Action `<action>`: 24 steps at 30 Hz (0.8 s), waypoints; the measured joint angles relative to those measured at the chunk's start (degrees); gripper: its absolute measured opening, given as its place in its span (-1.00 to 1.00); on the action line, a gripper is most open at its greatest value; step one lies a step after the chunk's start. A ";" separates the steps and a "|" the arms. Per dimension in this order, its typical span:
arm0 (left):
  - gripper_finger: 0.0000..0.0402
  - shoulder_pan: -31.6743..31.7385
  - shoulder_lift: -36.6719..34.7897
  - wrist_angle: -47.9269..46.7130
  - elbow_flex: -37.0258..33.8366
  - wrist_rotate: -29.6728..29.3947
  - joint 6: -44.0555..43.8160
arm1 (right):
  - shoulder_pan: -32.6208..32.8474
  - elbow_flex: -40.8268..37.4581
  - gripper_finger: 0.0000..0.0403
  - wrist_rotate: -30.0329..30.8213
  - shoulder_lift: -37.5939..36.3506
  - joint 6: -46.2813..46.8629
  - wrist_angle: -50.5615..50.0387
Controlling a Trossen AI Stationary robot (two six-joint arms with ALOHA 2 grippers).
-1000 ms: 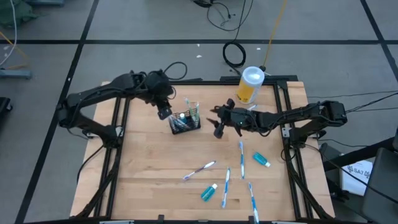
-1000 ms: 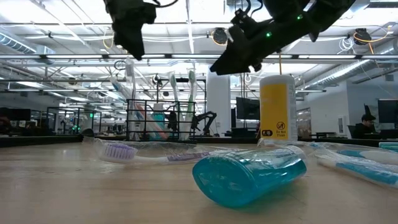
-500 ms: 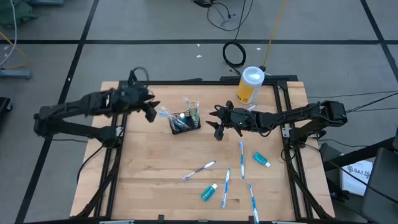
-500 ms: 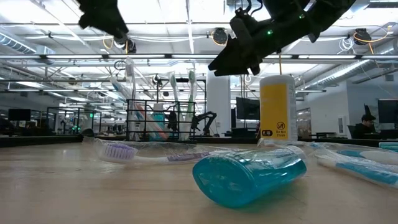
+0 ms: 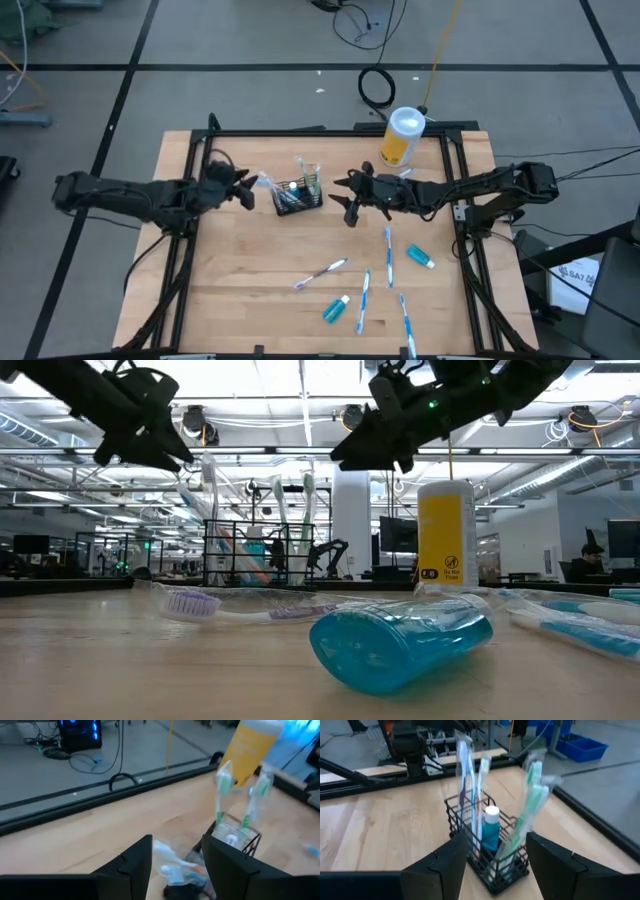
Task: Pick & Place toothbrushing station
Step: Adjust the toothbrushes in the black mesh organizer
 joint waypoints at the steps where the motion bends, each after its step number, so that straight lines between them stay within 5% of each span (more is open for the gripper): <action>1: -0.12 -1.19 0.00 1.94 -1.12 -1.28 -1.09 | 0.00 0.00 -0.03 0.00 0.00 -0.42 0.29; 6: -0.12 -7.17 0.77 12.79 -8.02 -10.08 -5.50 | -0.11 0.00 -0.03 0.00 0.00 -2.38 0.66; 12: -0.12 -11.99 2.68 25.30 -13.08 -19.14 -0.57 | -0.15 0.00 -0.03 0.02 0.00 -3.25 2.16; 24: -0.12 -14.35 9.50 25.91 -13.43 -25.04 -13.82 | -0.15 0.00 -0.03 0.02 -0.02 -3.90 3.00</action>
